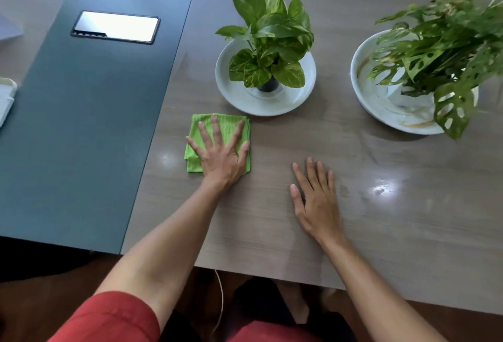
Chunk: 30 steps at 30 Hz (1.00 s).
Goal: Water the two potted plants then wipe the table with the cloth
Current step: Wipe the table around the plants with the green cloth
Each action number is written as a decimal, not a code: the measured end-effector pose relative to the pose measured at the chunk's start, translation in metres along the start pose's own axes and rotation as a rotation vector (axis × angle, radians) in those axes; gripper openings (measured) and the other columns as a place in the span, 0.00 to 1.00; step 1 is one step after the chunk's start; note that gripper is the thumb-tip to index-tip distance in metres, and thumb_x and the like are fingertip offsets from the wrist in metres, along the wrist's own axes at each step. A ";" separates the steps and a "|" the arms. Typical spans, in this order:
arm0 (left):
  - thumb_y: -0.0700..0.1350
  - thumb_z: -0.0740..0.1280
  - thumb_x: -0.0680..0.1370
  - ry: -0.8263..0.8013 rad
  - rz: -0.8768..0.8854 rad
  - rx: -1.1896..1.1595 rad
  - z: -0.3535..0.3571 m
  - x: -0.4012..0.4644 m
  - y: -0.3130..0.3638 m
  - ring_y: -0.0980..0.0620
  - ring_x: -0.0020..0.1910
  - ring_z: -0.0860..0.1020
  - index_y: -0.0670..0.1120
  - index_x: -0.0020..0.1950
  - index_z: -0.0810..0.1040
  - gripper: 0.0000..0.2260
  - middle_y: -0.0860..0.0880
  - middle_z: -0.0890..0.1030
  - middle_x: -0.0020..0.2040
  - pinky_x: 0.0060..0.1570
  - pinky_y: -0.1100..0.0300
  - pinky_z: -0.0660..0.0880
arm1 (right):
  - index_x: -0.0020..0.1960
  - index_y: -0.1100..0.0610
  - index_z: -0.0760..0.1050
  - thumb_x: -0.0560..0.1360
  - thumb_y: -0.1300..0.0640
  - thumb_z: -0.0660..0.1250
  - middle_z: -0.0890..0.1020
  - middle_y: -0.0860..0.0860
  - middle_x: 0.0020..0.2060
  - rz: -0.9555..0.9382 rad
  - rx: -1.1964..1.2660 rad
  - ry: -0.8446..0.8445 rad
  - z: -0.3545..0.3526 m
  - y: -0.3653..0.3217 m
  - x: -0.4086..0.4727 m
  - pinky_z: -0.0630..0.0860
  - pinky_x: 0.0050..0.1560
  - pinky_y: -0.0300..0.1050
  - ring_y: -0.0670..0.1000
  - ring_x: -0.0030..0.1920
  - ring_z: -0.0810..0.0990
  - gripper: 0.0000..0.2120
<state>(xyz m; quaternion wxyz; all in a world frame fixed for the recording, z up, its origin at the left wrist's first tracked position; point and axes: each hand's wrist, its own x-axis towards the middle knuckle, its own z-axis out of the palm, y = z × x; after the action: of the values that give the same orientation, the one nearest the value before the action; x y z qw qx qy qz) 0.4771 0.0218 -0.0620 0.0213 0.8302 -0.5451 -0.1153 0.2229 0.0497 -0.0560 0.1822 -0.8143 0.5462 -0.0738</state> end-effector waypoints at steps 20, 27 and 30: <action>0.65 0.47 0.81 0.000 0.282 -0.023 0.057 -0.068 0.277 0.28 0.78 0.42 0.66 0.79 0.50 0.26 0.39 0.44 0.82 0.67 0.22 0.41 | 0.77 0.62 0.64 0.80 0.43 0.48 0.61 0.59 0.78 0.463 0.167 0.288 -0.091 0.198 -0.079 0.46 0.79 0.60 0.57 0.80 0.52 0.32; 0.65 0.46 0.80 -0.074 0.430 -0.014 0.074 -0.097 0.401 0.28 0.78 0.41 0.65 0.79 0.52 0.26 0.38 0.46 0.82 0.67 0.22 0.40 | 0.76 0.62 0.66 0.81 0.43 0.49 0.63 0.59 0.77 0.598 0.191 0.380 -0.121 0.270 -0.118 0.45 0.79 0.59 0.58 0.80 0.52 0.32; 0.64 0.44 0.81 -0.137 0.462 0.027 0.079 -0.109 0.436 0.28 0.77 0.38 0.64 0.80 0.47 0.27 0.38 0.44 0.82 0.67 0.23 0.36 | 0.75 0.60 0.67 0.81 0.44 0.51 0.62 0.57 0.78 0.615 0.192 0.395 -0.131 0.287 -0.130 0.45 0.79 0.59 0.58 0.80 0.51 0.29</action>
<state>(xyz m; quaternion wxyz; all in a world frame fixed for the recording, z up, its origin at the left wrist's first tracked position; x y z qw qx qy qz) 0.0258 -0.0483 -0.0500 -0.0010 0.6737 -0.7223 -0.1562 -0.1173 0.0444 -0.0334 0.1625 -0.5616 0.7804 -0.2218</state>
